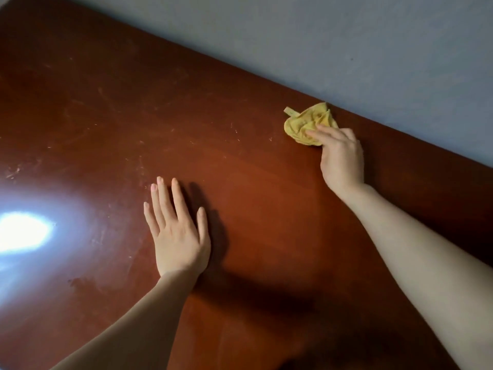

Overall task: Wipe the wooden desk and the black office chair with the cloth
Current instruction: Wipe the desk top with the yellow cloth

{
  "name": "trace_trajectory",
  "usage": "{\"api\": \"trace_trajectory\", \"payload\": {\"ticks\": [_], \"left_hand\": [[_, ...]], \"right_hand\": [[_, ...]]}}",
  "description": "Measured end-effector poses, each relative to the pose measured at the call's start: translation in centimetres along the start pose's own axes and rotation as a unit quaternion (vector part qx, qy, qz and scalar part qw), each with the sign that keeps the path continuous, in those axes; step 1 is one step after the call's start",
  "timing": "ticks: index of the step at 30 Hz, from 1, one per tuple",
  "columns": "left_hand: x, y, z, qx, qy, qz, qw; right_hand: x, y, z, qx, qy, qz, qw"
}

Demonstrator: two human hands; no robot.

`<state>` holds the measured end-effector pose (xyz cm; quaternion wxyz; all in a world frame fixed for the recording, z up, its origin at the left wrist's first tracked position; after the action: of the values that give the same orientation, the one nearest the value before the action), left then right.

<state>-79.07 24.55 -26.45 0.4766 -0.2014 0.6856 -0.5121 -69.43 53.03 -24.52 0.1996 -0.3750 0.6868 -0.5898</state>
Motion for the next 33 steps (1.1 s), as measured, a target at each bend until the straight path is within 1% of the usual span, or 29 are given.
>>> {"api": "trace_trajectory", "payload": {"ticks": [5, 7, 9, 12, 16, 18, 20, 24, 28, 31, 33], "left_hand": [[-0.2, 0.1, -0.3, 0.003, -0.006, -0.004, 1.0], [-0.1, 0.1, -0.4, 0.004, -0.004, -0.006, 1.0], [-0.2, 0.1, -0.5, 0.005, -0.002, -0.006, 1.0], [-0.3, 0.2, -0.6, 0.007, -0.002, -0.005, 1.0], [0.0, 0.2, -0.6, 0.007, -0.002, -0.002, 1.0], [0.0, 0.2, -0.6, 0.006, -0.002, 0.001, 1.0], [-0.1, 0.2, -0.6, 0.006, -0.003, 0.003, 1.0], [0.0, 0.1, -0.5, 0.016, -0.004, 0.003, 1.0], [0.0, 0.0, -0.4, 0.025, -0.006, 0.004, 1.0], [0.1, 0.0, -0.4, 0.027, -0.002, 0.003, 1.0], [0.0, 0.0, -0.4, 0.029, 0.0, 0.005, 1.0]], "right_hand": [[3.3, 1.6, -5.1, -0.001, 0.149, 0.0, 0.989], [4.9, 2.1, -5.9, 0.01, 0.174, 0.008, 0.985], [6.0, 2.3, -5.9, 0.023, 0.164, 0.007, 0.986], [7.5, 2.5, -5.0, 0.036, 0.105, 0.0, 0.994], [9.1, 2.7, -1.6, 0.006, -0.002, -0.014, 1.0], [9.4, 2.5, 0.8, -0.009, -0.055, -0.025, 0.998], [9.4, 2.1, 3.5, -0.007, -0.104, -0.037, 0.994], [8.3, 0.6, 8.8, 0.031, -0.195, -0.055, 0.979], [6.0, -0.7, 12.6, 0.073, -0.26, -0.097, 0.958], [4.1, -1.4, 13.0, 0.11, -0.327, -0.107, 0.932], [2.7, -1.5, 11.6, 0.112, -0.348, -0.1, 0.925]]}}
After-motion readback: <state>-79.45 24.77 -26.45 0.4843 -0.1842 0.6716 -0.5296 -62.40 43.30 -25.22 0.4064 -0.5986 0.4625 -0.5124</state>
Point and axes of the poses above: each hand's wrist, its own z-axis away from the middle knuckle, its own y-axis out of the palm, x = y × z, the point moved 1 cm from there along -z, towards the middle knuckle, and after that the axes turned 8 degrees about z, right-handed, at the moved point
